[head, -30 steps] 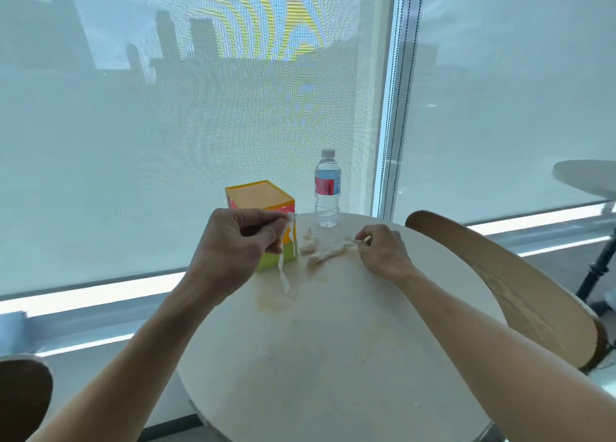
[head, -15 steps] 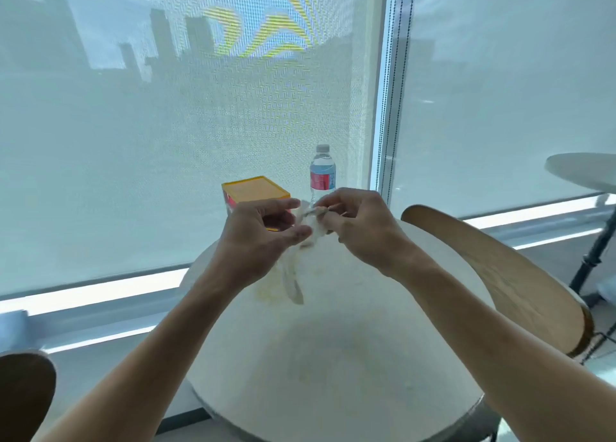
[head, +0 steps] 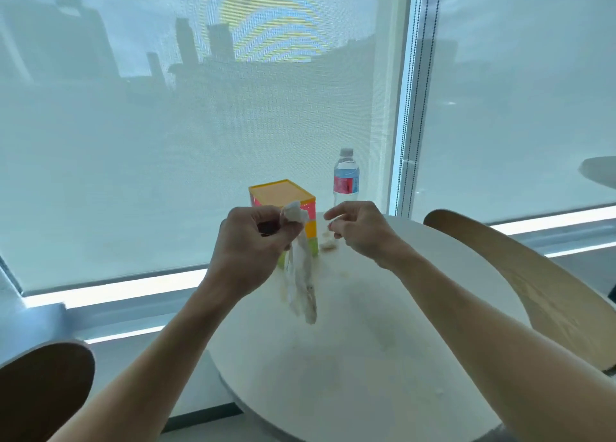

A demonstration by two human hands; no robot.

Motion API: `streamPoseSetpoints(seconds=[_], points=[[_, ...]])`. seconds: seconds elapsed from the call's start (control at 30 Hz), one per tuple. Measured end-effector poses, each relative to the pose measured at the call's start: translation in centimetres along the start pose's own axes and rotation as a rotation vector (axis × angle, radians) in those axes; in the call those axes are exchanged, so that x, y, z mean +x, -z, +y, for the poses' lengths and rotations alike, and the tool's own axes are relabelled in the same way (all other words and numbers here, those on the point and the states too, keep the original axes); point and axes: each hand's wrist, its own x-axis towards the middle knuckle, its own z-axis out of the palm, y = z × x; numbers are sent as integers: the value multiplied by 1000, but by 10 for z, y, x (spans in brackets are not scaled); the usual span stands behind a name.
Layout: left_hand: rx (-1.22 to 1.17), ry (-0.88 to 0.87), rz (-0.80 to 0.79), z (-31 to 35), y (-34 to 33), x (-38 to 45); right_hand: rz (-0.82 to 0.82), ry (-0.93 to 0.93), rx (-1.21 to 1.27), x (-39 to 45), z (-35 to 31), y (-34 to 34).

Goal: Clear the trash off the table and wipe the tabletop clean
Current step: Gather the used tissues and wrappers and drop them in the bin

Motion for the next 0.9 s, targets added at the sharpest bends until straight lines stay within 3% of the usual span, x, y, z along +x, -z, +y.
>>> streamPoseSetpoints(seconds=[0.27, 0.4, 0.63, 0.9], points=[[-19, 15, 13, -7, 13, 2, -74, -39, -642, 41, 36, -38], [-21, 19, 5, -6, 15, 2, -178, -80, -801, 52, 45, -46], [13, 4, 7, 1, 5, -2, -132, 66, -837, 44, 50, -36], [11, 9, 6, 27, -16, -17, 42, 148, -530, 7, 36, 10]])
